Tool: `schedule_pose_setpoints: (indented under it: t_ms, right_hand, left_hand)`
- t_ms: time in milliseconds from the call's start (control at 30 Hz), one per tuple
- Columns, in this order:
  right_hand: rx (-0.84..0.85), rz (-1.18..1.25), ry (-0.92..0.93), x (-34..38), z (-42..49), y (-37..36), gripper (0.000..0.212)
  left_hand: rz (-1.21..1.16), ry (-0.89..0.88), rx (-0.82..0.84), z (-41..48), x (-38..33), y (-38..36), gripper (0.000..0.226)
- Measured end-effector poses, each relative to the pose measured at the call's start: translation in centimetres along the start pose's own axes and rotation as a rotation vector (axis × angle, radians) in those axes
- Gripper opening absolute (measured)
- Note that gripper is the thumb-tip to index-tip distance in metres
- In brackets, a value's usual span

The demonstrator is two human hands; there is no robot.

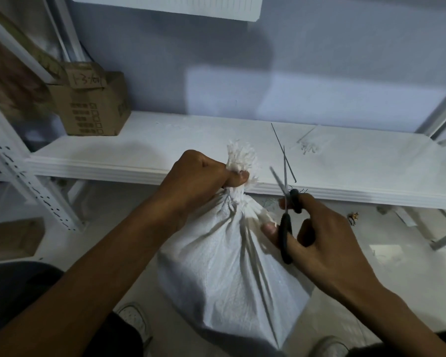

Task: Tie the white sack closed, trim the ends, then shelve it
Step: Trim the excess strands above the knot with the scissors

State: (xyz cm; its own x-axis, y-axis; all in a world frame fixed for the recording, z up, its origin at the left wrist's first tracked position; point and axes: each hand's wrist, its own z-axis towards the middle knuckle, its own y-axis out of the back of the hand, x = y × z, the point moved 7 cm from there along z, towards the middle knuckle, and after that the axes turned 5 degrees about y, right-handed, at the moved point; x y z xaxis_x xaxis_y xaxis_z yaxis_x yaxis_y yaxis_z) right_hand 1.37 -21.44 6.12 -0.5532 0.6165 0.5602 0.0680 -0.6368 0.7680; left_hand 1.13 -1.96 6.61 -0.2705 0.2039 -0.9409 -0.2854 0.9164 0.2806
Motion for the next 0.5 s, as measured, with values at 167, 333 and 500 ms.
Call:
schedule_pose_setpoints:
  t_ms: [167, 333, 500]
  right_hand:
    - [-0.106, -0.255, 0.129, 0.46, 0.21, 0.84, 0.051]
    - [-0.132, -0.229, 0.133, 0.77, 0.38, 1.20, 0.039]
    - [-0.070, -0.138, 0.099, 0.38, 0.39, 0.93, 0.046]
  left_hand:
    - [0.046, 0.041, -0.011, -0.30, -0.27, -0.25, 0.019]
    - [0.115, 0.076, 0.011, -0.47, -0.41, -0.71, 0.047]
    - [0.096, 0.047, -0.004, -0.42, -0.49, -0.70, 0.025]
